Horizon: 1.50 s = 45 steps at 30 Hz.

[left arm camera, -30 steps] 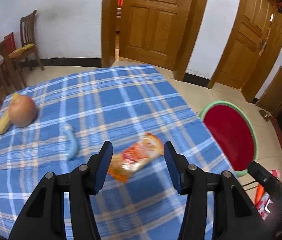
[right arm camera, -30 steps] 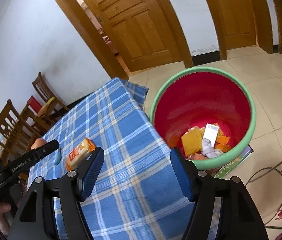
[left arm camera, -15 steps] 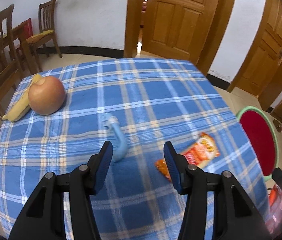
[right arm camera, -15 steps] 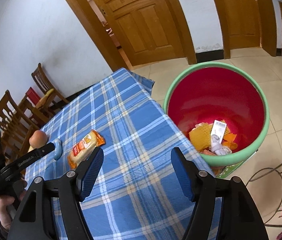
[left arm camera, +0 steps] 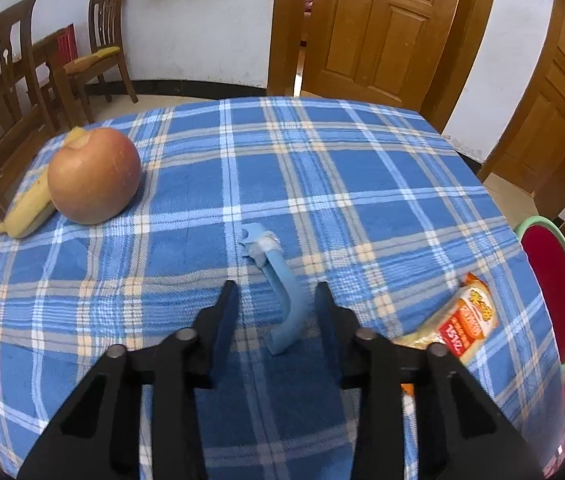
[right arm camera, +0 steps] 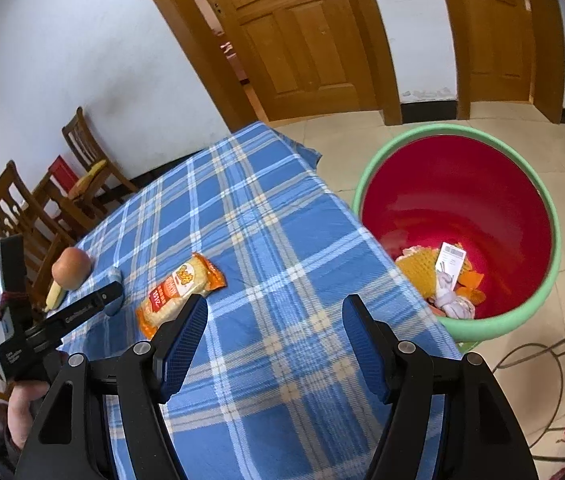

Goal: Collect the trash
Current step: 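Move both tools back over the table toward the blue toy and snack packet, then grasp the light-blue toy with the left tool while the right tool grasps the orange snack packet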

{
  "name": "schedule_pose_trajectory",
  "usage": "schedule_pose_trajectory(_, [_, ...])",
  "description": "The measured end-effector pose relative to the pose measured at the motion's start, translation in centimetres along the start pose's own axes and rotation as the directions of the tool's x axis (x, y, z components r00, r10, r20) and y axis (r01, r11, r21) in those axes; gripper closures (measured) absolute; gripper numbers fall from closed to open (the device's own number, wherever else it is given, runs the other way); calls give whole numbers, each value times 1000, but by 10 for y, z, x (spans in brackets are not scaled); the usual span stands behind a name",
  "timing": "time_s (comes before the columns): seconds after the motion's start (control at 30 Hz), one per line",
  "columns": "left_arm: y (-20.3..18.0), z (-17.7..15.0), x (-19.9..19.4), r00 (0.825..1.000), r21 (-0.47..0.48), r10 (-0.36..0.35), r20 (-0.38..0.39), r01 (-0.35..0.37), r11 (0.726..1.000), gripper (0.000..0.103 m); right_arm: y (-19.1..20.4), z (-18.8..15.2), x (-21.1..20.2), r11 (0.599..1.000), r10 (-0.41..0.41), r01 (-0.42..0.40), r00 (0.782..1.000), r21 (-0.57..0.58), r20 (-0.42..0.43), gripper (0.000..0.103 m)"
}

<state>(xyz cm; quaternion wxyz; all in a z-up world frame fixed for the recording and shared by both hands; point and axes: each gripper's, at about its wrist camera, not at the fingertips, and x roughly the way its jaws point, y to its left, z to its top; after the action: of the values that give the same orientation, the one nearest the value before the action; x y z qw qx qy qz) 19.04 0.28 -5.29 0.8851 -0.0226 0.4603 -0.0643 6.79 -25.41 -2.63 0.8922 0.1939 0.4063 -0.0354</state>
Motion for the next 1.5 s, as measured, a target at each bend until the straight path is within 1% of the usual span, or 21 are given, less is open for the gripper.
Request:
schedule_pose_trajectory(0.07, [4, 0, 4, 1000, -14, -7, -2, 7, 1000, 81, 7, 1, 6, 1000, 7, -7, 1000, -16, -12, 32])
schedule_pose_trajectory(0.13, [5, 0, 5, 1000, -16, -17, -1, 17, 1000, 88, 15, 1, 11, 999, 16, -16, 1000, -30, -22, 32])
schedule_pose_trajectory(0.27, [8, 0, 4, 999, -25, -37, 5, 37, 999, 88, 30, 3, 23, 998, 29, -31, 999, -55, -38, 32])
schedule_pose_trajectory(0.47, [21, -1, -14, 997, -56, -67, 31, 69, 996, 88, 49, 3, 42, 996, 61, -67, 995, -64, -83, 32])
schedule_pose_trajectory(0.63, [30, -4, -31, 995, -85, -81, 65, 86, 993, 88, 64, 1, 57, 990, 103, -114, 985, -77, -136, 32])
schedule_pose_trajectory(0.73, [35, -5, -35, 994, -96, -82, 72, 88, 991, 88, 76, 0, 66, 987, 117, -132, 981, -92, -154, 32])
schedule_pose_trajectory(1.1, [49, -9, -39, 993, -135, -90, 76, 99, 986, 88, 102, 8, 102, 990, 81, -100, 980, -100, -182, 32])
schedule_pose_trajectory(1.27, [52, -10, -40, 993, -138, -94, 77, 104, 985, 88, 112, 4, 106, 984, 55, -80, 986, -156, -160, 31])
schedule_pose_trajectory(1.33, [50, -10, -40, 992, -132, -97, 76, 107, 986, 88, 117, 1, 106, 977, 25, -55, 988, -204, -150, 33])
schedule_pose_trajectory(1.37, [49, -10, -39, 993, -126, -97, 75, 106, 986, 88, 119, -1, 106, 974, 10, -42, 990, -222, -144, 38])
schedule_pose_trajectory(1.4, [48, -10, -39, 993, -123, -96, 74, 104, 987, 88, 120, -3, 105, 970, -3, -30, 991, -242, -137, 46])
schedule_pose_trajectory(1.47, [46, -10, -39, 993, -119, -95, 72, 103, 987, 88, 121, -6, 104, 962, -13, -22, 992, -271, -128, 54])
schedule_pose_trajectory(1.5, [45, -10, -39, 993, -118, -95, 71, 103, 988, 88, 121, -6, 104, 962, -10, -26, 992, -273, -128, 56])
